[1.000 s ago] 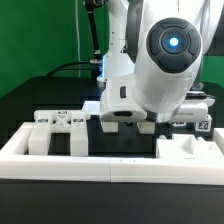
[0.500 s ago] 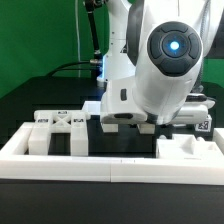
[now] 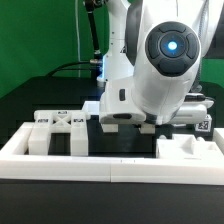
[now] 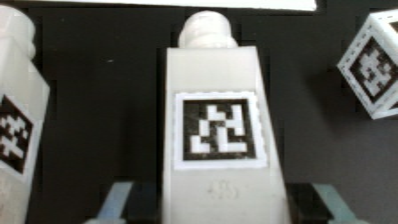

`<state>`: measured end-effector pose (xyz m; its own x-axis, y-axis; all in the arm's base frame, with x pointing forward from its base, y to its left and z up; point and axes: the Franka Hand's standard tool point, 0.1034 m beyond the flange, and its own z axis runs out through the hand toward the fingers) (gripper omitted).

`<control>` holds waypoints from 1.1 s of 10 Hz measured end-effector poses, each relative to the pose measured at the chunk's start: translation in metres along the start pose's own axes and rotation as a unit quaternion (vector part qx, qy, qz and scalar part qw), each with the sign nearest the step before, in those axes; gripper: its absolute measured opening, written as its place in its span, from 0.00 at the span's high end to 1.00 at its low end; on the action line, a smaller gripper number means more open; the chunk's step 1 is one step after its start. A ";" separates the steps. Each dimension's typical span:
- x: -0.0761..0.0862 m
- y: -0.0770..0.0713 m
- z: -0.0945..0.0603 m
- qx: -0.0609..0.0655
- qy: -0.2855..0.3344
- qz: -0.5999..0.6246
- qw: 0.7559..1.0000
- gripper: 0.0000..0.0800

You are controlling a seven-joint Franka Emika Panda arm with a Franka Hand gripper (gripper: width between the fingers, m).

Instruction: Assemble chair

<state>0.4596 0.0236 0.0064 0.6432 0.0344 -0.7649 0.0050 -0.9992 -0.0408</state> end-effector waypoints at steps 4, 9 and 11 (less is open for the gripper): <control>-0.012 -0.006 -0.042 0.004 -0.001 -0.004 1.000 0.64; -0.008 -0.005 -0.077 0.008 0.069 -0.007 0.998 0.64; -0.004 -0.004 -0.086 0.006 0.141 -0.007 0.990 0.64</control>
Offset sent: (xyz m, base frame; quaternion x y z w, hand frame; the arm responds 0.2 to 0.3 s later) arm 0.0306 0.0186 0.0554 0.0425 -0.0283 -0.0093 0.9987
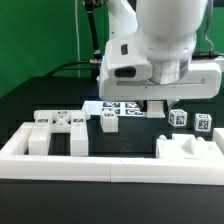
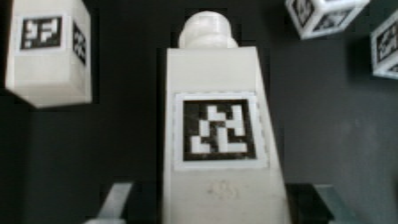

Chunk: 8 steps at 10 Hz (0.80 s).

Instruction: Assemble chair

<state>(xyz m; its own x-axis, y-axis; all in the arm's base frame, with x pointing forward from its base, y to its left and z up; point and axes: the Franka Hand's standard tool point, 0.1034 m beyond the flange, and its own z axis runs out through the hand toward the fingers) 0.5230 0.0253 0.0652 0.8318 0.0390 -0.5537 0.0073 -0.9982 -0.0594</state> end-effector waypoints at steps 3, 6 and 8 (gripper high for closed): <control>0.004 -0.002 -0.042 0.000 0.067 -0.002 0.998 0.64; 0.012 -0.002 -0.063 -0.004 0.174 -0.001 0.985 0.64; 0.017 0.001 -0.064 -0.009 0.248 0.001 0.969 0.64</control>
Offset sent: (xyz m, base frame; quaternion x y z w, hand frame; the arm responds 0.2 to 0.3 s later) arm 0.0159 0.0026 0.0410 0.0211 0.1755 0.0022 0.9843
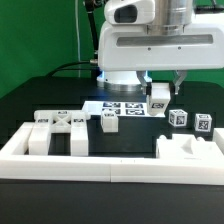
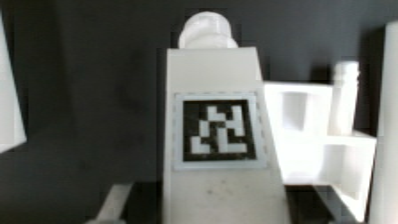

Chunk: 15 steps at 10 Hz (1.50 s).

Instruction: Assemble chair

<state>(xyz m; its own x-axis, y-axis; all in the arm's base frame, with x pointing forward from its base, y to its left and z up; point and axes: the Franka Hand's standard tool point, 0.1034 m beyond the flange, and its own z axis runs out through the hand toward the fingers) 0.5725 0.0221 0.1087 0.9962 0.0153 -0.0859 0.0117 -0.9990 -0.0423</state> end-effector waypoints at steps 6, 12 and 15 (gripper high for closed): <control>0.036 -0.028 0.003 0.001 0.095 -0.005 0.995 0.64; 0.048 -0.042 0.001 0.002 0.132 -0.011 0.991 0.64; 0.056 -0.056 -0.002 0.006 0.243 -0.019 0.970 0.64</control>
Offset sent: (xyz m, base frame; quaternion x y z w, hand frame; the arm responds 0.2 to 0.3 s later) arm 0.0302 0.0264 0.0011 0.0219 0.1313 0.0139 0.9910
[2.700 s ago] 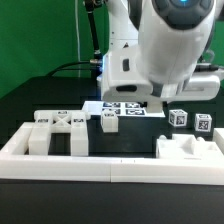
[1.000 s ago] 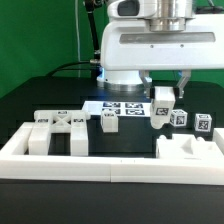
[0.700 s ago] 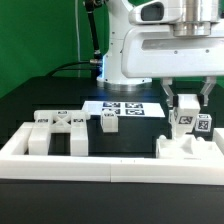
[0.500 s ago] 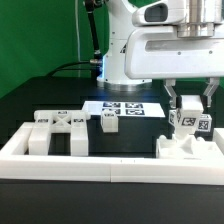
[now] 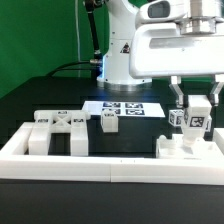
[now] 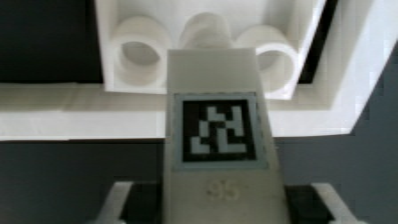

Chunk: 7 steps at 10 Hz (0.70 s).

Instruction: Assemble chair

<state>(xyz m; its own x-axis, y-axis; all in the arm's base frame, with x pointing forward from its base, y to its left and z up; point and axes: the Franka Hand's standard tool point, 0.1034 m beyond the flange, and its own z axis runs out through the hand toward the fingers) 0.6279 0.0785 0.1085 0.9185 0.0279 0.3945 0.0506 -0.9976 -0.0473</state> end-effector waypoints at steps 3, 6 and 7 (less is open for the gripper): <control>0.006 -0.008 -0.002 0.003 0.037 -0.008 0.999 0.64; 0.008 -0.020 -0.005 0.008 0.043 -0.010 0.999 0.64; 0.005 -0.026 0.000 0.010 0.047 -0.014 0.999 0.64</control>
Offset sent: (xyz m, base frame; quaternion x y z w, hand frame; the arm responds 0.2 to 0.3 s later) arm 0.0000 0.0000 0.0000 0.0000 0.0000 0.0000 1.0000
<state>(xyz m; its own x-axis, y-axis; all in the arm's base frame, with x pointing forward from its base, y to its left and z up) 0.6313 0.1050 0.1117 0.8753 0.0497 0.4810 0.0851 -0.9950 -0.0521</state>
